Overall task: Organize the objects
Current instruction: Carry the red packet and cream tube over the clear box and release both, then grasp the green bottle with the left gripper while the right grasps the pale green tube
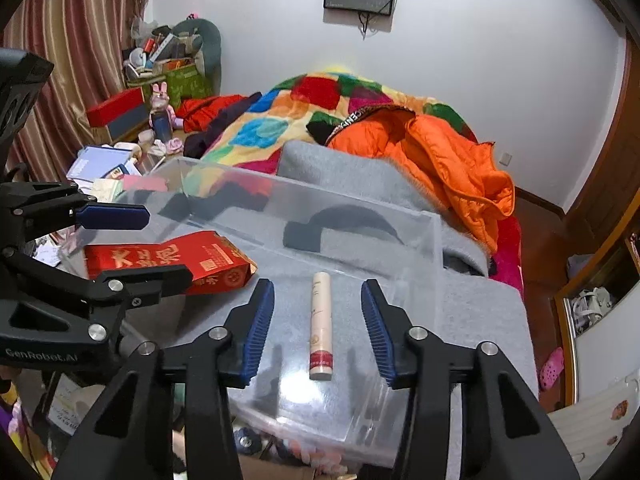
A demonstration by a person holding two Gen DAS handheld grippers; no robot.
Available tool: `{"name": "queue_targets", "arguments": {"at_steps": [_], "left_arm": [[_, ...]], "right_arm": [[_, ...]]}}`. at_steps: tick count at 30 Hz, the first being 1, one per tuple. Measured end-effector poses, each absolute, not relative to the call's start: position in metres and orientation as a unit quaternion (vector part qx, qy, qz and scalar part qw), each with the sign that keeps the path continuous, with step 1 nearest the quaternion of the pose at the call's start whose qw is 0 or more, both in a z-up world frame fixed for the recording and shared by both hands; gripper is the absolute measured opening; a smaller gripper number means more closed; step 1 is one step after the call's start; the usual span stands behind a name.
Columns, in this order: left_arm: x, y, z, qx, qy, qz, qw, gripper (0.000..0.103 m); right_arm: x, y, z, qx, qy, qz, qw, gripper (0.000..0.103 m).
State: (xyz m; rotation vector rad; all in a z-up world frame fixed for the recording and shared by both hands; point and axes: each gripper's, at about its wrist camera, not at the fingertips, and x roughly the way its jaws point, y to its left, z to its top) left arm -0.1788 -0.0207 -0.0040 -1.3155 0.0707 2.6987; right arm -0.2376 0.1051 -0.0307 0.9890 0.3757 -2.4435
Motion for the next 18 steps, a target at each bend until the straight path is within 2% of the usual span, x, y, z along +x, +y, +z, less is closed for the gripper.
{"name": "queue_targets", "arguments": {"at_steps": [2, 5, 9, 12, 18], "left_arm": [[-0.168, -0.021, 0.003, -0.421, 0.027, 0.905, 0.055, 0.075], [-0.152, -0.021, 0.011, -0.403, 0.027, 0.914, 0.046, 0.083], [-0.132, -0.021, 0.018, -0.386, 0.029, 0.921, 0.034, 0.085], [-0.115, -0.022, 0.021, -0.376, 0.023, 0.926, 0.027, 0.096], [-0.079, -0.025, 0.021, -0.360, 0.023, 0.933, 0.006, 0.096]], "right_arm": [[-0.232, 0.107, -0.027, 0.355, 0.136, -0.894, 0.238, 0.046], [-0.221, 0.114, -0.020, 0.344, 0.130, -0.898, 0.243, 0.055], [-0.208, 0.125, -0.013, 0.334, 0.118, -0.902, 0.246, 0.061], [-0.197, 0.135, -0.009, 0.331, 0.105, -0.903, 0.252, 0.067], [-0.175, 0.153, -0.006, 0.328, 0.086, -0.905, 0.256, 0.069]]}}
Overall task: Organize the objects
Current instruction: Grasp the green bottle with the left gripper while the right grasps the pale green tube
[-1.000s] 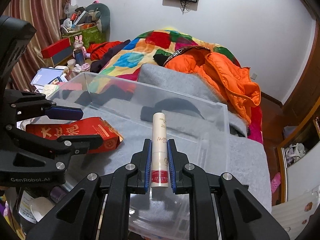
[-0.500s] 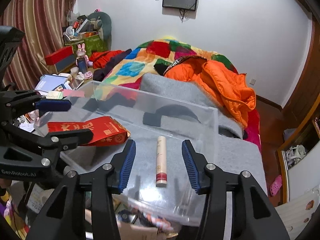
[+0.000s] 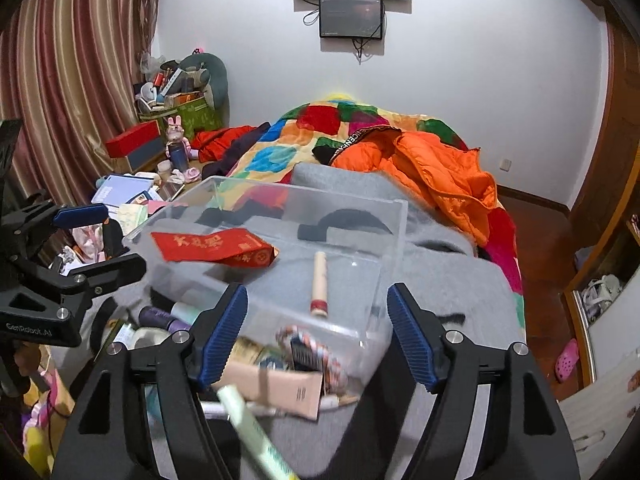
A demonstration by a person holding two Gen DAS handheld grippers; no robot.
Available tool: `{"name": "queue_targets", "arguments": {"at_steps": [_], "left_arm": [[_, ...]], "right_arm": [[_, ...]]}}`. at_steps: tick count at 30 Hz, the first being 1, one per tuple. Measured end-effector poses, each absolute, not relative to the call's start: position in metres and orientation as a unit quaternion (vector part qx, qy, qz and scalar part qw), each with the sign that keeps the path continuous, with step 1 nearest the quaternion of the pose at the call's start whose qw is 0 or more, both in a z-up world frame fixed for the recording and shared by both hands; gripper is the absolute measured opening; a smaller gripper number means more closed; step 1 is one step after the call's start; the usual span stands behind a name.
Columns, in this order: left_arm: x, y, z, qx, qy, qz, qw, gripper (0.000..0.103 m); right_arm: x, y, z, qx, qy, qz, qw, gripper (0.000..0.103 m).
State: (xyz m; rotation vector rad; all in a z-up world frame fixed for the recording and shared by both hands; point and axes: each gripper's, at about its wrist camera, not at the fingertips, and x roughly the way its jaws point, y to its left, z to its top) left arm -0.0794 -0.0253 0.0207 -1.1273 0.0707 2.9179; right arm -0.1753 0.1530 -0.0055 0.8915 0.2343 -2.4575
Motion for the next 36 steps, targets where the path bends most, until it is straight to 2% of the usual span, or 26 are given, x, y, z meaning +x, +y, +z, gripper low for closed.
{"name": "queue_targets", "arguments": {"at_steps": [17, 20, 22, 23, 24, 27, 34, 36], "left_arm": [[-0.041, -0.020, -0.041, -0.412, -0.044, 0.910, 0.008, 0.096], [-0.037, -0.021, -0.045, -0.405, -0.063, 0.912, 0.001, 0.096], [-0.035, -0.022, -0.046, -0.399, -0.072, 0.914, -0.005, 0.096], [-0.034, -0.022, -0.047, -0.396, -0.073, 0.915, -0.006, 0.095], [-0.032, -0.021, -0.048, -0.394, -0.071, 0.916, -0.005, 0.091], [-0.030, -0.018, -0.050, -0.394, -0.071, 0.916, 0.002, 0.081], [-0.023, -0.013, -0.053, -0.392, -0.074, 0.917, 0.012, 0.069], [-0.022, -0.012, -0.053, -0.390, -0.078, 0.917, 0.019, 0.060]], "right_arm": [[-0.130, 0.169, -0.062, 0.404, 0.071, -0.867, 0.282, 0.069], [-0.126, 0.165, -0.068, 0.410, 0.082, -0.862, 0.288, 0.059], [-0.125, 0.162, -0.073, 0.415, 0.088, -0.857, 0.294, 0.047], [-0.124, 0.161, -0.074, 0.416, 0.090, -0.855, 0.295, 0.038], [-0.123, 0.160, -0.077, 0.418, 0.092, -0.853, 0.297, 0.032], [-0.119, 0.159, -0.079, 0.416, 0.095, -0.853, 0.299, 0.028], [-0.110, 0.159, -0.074, 0.407, 0.094, -0.856, 0.305, 0.015], [-0.109, 0.160, -0.072, 0.407, 0.088, -0.856, 0.306, 0.014]]}}
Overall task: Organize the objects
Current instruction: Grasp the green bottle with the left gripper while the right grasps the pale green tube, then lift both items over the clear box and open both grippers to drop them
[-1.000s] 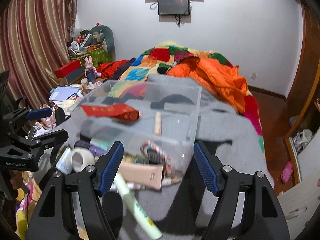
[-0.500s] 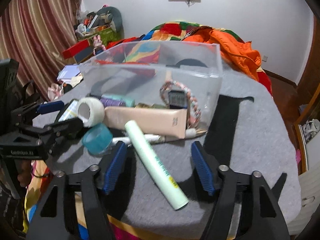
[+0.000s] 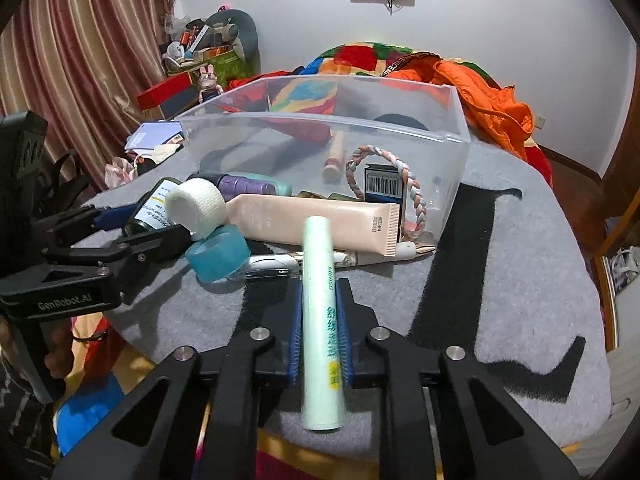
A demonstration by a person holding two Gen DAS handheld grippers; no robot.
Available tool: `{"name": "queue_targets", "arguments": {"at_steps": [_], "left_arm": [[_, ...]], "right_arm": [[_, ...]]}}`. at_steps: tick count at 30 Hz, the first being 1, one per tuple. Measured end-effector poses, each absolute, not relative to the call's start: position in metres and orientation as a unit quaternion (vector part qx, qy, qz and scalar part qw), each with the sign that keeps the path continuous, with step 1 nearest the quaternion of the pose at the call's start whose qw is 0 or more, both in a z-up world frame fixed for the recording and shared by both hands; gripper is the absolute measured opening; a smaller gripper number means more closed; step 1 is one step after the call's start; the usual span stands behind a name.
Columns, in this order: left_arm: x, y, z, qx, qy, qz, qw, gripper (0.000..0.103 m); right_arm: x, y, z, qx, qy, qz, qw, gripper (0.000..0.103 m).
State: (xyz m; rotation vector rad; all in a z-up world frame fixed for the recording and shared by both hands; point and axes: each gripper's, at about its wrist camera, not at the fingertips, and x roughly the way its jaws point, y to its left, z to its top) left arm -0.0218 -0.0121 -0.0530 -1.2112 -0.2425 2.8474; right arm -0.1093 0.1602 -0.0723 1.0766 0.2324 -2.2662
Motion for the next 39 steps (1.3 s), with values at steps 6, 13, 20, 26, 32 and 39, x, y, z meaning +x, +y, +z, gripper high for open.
{"name": "queue_targets", "arguments": {"at_steps": [6, 13, 20, 26, 32, 39], "left_arm": [[-0.013, -0.011, -0.047, -0.379, -0.078, 0.922, 0.027, 0.045], [-0.003, -0.025, -0.038, -0.367, -0.095, 0.925, 0.013, 0.043], [0.000, -0.037, -0.018, -0.341, -0.112, 0.933, 0.005, 0.042], [-0.002, -0.040, 0.002, -0.313, -0.115, 0.943, 0.001, 0.041], [-0.008, -0.040, 0.021, -0.287, -0.109, 0.952, -0.001, 0.041], [-0.021, -0.043, 0.043, -0.259, -0.101, 0.961, -0.005, 0.041]], "right_arm": [[-0.107, 0.162, -0.069, 0.404, 0.080, -0.858, 0.306, 0.014], [-0.107, 0.164, -0.056, 0.392, 0.069, -0.864, 0.309, 0.014], [-0.116, 0.171, -0.040, 0.374, 0.049, -0.873, 0.309, 0.014], [-0.122, 0.174, -0.023, 0.351, 0.036, -0.884, 0.307, 0.014], [-0.131, 0.176, -0.001, 0.319, 0.026, -0.898, 0.303, 0.014], [-0.147, 0.171, 0.021, 0.291, 0.025, -0.909, 0.298, 0.014]]}}
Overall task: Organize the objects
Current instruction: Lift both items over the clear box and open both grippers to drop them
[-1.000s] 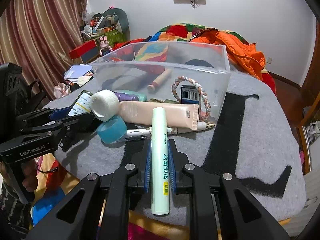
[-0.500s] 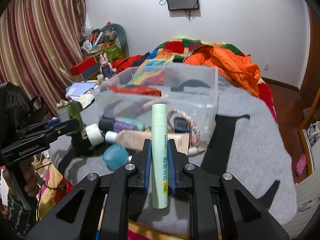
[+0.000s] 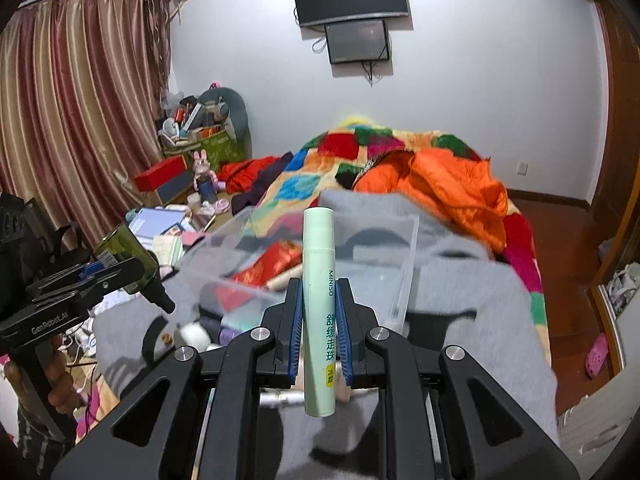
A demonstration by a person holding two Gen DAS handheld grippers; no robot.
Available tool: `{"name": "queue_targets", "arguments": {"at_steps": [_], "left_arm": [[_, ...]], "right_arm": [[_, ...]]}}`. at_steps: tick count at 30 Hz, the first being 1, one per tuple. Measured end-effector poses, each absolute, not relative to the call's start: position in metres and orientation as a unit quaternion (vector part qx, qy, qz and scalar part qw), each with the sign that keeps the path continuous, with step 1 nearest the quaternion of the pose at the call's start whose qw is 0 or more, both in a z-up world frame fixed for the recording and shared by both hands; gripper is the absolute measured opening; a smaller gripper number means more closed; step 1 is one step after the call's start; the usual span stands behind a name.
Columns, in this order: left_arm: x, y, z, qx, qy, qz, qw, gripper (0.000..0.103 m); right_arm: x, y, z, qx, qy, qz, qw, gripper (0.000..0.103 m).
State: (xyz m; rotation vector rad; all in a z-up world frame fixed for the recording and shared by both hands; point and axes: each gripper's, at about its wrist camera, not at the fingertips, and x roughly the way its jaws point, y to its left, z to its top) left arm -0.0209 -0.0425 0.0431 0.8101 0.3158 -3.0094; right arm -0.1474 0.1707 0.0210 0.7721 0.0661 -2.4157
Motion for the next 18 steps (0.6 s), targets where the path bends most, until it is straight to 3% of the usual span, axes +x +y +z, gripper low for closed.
{"name": "queue_targets", "arguments": {"at_steps": [18], "left_arm": [[-0.091, -0.045, 0.050, 0.259, 0.061, -0.964, 0.024, 0.041]], "right_arm": [[-0.204, 0.134, 0.032, 0.270, 0.056, -0.925, 0.261, 0.014]]}}
